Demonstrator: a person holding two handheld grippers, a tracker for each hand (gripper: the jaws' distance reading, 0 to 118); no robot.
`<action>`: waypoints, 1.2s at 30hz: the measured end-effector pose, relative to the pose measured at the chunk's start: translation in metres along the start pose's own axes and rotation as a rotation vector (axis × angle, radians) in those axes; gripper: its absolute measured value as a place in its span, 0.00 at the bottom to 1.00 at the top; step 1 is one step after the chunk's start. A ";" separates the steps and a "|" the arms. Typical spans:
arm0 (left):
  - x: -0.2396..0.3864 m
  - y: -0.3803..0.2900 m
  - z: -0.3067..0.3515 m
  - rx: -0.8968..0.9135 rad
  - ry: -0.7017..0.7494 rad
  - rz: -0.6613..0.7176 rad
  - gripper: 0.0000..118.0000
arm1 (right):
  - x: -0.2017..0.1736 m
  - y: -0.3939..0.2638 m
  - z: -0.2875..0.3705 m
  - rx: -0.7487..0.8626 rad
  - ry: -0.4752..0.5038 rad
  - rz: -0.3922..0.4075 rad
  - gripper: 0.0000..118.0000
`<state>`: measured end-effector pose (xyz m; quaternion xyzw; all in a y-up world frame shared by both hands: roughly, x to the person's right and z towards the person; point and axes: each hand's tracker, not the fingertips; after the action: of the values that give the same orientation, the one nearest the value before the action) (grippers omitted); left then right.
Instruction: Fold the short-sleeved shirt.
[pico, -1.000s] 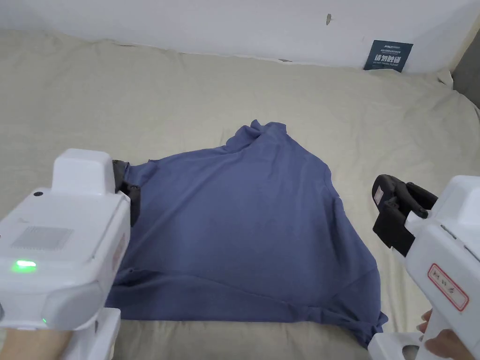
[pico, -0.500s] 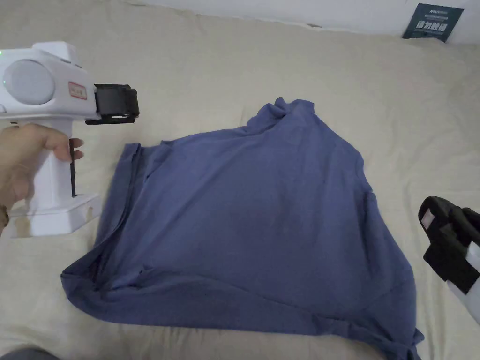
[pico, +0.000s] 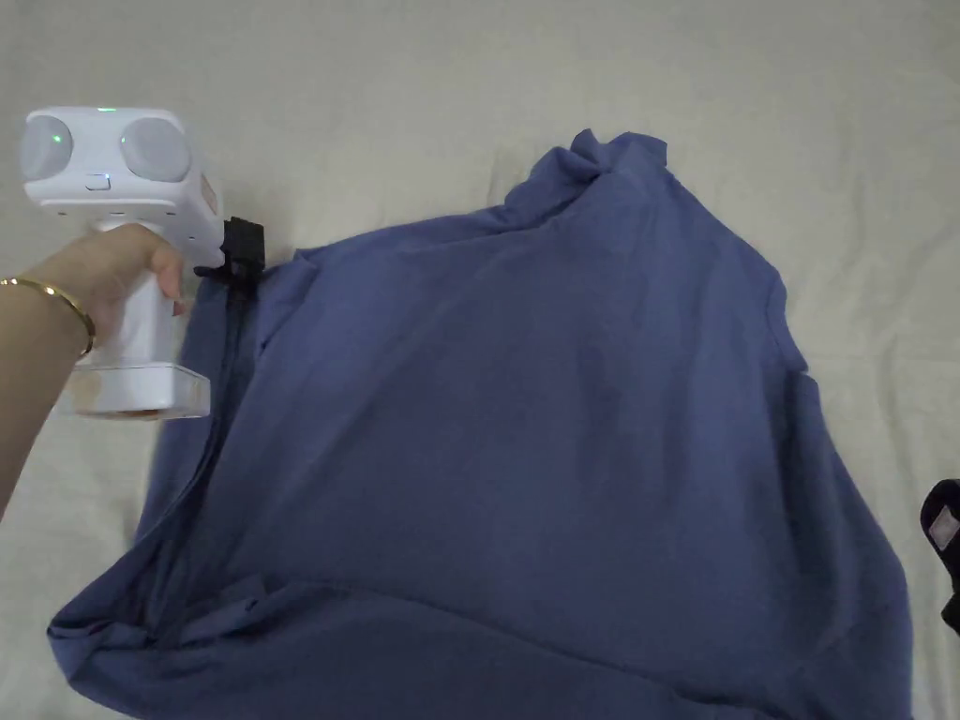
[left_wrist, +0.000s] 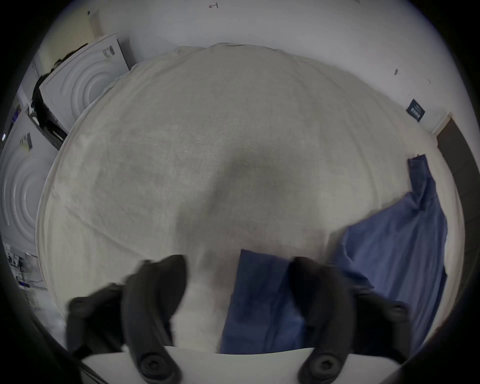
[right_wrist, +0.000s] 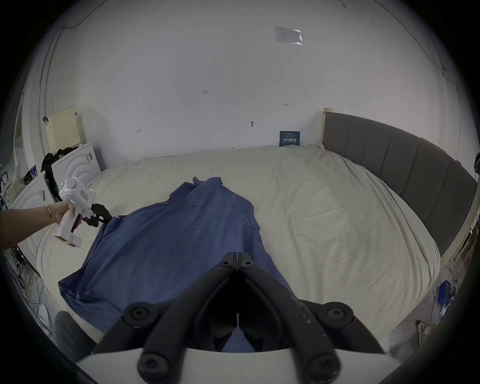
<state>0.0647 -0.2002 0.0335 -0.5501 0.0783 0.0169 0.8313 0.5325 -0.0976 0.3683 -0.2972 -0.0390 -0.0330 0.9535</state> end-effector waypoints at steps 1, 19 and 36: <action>0.000 0.000 0.001 -0.002 -0.013 -0.002 0.20 | 0.000 0.000 -0.001 -0.004 -0.001 -0.002 0.01; -0.063 -0.043 0.113 0.298 -0.227 0.088 0.04 | -0.018 0.132 -0.100 -0.137 0.163 0.162 0.73; -0.089 -0.056 0.089 0.335 -0.162 0.147 0.04 | -0.052 0.172 -0.418 -0.581 -0.063 0.211 0.96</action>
<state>-0.0066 -0.1359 0.1319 -0.3936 0.0528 0.1086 0.9113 0.5185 -0.1922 -0.0764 -0.5604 -0.0267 0.0655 0.8252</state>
